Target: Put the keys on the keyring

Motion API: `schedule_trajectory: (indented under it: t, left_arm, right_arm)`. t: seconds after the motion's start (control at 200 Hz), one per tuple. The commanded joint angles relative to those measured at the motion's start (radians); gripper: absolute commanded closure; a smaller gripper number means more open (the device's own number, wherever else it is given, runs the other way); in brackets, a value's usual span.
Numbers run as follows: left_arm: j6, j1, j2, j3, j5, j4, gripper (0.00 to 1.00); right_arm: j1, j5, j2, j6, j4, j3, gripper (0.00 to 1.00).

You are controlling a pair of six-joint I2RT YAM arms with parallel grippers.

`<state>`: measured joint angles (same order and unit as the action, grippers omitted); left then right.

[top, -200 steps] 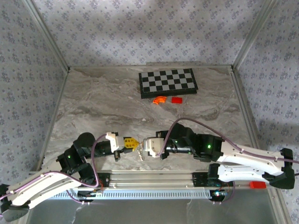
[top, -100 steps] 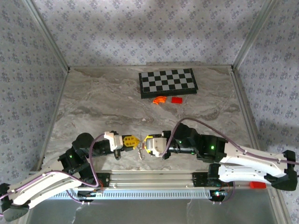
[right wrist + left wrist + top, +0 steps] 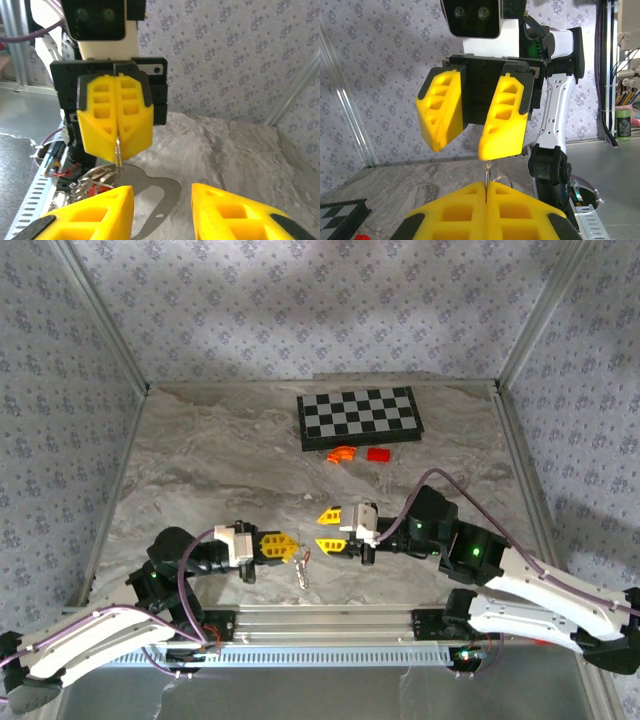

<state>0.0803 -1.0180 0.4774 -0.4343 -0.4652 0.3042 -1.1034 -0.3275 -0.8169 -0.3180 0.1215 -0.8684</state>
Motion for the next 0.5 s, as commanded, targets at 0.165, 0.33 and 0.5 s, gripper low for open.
schedule_trajectory:
  t: [0.165,0.33,0.5]
  left_arm:
    - [-0.012,-0.01,0.011,-0.012,-0.033,0.082,1.0]
    - [-0.012,-0.011,0.01,-0.012,-0.033,0.082,1.0]
    - [-0.013,-0.011,0.012,-0.01,-0.032,0.086,1.0]
  right_arm:
    - [0.005,-0.125,-0.014,0.042,-0.039,-0.001,0.67]
    - [0.004,-0.14,-0.031,0.04,-0.031,-0.002,0.7]
    - [0.005,-0.165,-0.055,0.048,-0.044,0.002,0.7]
